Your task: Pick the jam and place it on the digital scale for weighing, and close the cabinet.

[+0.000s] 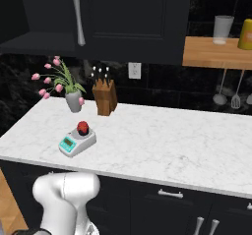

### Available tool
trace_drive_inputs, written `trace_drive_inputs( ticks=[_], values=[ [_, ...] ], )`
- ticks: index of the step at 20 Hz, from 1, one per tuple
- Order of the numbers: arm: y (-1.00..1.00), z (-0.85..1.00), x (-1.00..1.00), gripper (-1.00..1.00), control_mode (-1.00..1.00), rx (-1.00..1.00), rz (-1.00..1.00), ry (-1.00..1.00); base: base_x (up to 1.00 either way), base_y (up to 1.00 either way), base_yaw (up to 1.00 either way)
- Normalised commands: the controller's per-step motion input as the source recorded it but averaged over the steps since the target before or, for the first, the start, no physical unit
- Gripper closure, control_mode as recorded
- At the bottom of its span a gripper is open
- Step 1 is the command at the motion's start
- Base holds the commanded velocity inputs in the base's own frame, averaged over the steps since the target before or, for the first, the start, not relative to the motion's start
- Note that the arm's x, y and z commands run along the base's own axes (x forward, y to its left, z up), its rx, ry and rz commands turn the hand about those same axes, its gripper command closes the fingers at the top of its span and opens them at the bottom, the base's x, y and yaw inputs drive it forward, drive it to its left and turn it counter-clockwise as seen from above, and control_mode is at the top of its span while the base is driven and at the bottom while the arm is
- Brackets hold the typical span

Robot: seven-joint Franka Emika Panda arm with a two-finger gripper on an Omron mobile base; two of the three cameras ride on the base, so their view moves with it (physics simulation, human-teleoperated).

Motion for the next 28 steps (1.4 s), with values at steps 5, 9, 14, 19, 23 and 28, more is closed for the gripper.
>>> trace_drive_inputs(
  ticks=[5, 9, 14, 19, 23, 28],
  values=[
    [0.96, -0.03, -0.42, -1.00, -1.00, 0.00, 0.00, -0.01, 0.00, 0.00, 0.00],
    [0.87, -0.12, -0.49, -1.00, -1.00, 0.04, 0.00, 0.00, 0.00, 0.00, 0.00],
    [0.42, -0.01, -0.90, -1.00, -1.00, 0.02, -0.02, 0.02, 0.00, 0.00, 0.00],
    [0.01, 0.00, -1.00, -1.00, -1.00, 0.00, -0.04, 0.17, 0.00, 0.00, 0.00],
    [0.43, -0.14, -0.83, -1.00, -1.00, 0.00, -0.06, 0.23, 0.00, 0.00, 0.00],
    [1.00, -0.41, -0.09, -1.00, -1.00, 0.05, -0.26, 0.01, 0.00, 0.00, 0.00]
  ],
)
